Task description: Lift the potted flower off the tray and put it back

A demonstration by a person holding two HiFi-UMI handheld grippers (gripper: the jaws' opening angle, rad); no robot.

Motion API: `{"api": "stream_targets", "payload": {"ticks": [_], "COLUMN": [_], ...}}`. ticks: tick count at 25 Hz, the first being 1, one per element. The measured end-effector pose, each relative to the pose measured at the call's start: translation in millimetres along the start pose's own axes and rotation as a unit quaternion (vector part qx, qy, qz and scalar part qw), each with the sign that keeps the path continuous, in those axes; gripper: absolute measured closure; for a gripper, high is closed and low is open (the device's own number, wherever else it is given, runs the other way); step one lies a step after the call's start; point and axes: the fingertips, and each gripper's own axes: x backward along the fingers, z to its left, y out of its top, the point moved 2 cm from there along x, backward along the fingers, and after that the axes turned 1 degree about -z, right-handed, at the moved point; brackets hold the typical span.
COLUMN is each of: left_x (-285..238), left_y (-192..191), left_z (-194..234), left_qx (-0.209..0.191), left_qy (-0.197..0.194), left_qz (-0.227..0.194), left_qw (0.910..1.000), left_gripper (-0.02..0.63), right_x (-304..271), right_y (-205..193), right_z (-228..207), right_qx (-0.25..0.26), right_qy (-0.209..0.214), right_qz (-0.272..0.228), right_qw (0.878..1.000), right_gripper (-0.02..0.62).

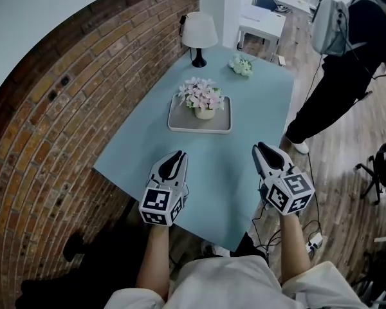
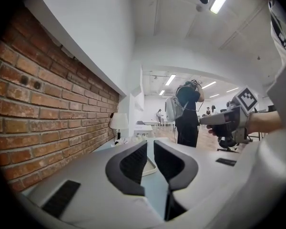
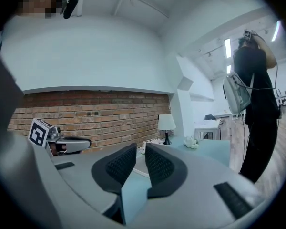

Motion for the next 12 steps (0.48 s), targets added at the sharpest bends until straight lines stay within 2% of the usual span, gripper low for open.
{"api": "stream_targets", "payload": {"ticks": [7,12], "left_x": [-41,-73], "left_y": [-10,-23], "left_z": [-2,6], "left_qx": [-0.006,-0.01], "left_qy": [0.005,0.02], "left_qz": [0.023,0.038], "left_qw": [0.9997,0.999], "left_gripper": [0.472,0.472], "right_x": [-33,-62], "right_y": [-4,-17], "right_z": [-36,-59], "right_qx": [-0.003,0.006], "right_qy": [0.031,0.056], "right_qz": [0.013,0.033], "right_qw": [0.999,0.998], "right_gripper": [0.45,0.416]}}
